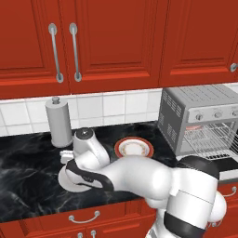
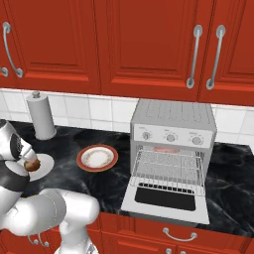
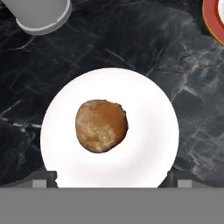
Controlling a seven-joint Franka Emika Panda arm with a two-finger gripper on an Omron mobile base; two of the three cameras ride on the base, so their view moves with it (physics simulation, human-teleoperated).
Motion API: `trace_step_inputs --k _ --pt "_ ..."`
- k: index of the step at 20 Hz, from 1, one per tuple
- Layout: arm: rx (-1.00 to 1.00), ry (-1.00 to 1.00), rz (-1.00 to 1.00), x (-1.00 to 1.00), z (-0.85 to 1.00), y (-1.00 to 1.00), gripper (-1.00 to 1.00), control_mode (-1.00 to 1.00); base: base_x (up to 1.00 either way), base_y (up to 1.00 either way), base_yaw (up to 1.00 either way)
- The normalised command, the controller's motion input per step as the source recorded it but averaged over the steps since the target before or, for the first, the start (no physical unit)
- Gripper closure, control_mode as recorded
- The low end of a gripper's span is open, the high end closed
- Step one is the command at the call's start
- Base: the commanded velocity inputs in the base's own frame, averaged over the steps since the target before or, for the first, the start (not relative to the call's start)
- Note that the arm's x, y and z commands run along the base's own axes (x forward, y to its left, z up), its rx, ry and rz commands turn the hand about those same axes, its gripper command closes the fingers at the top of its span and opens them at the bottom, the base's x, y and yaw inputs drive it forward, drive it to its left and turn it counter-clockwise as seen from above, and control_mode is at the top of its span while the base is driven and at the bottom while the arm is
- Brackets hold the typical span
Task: Open the toaster oven door. Place the bread on the top rack in the toaster oven and place the steak on the bottom rack.
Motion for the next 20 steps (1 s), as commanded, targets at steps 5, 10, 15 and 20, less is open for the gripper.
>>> trace_step_inputs --k 5,10,15,20 --pt "0.0 0.0 0.0 0.15 -0.17 0.12 -1.0 -1.0 0.0 0.0 0.0" --pt "0.0 0.0 0.0 0.15 -0.2 0.06 -1.0 -1.0 0.0 0.0 0.0" --pt "0.0 0.03 0.0 0.13 -0.13 0.0 -1.0 -1.0 0.0 0.0 0.0" --pt "0.0 0.05 0.0 0.17 -0.15 0.04 -1.0 -1.0 0.0 0.0 0.0"
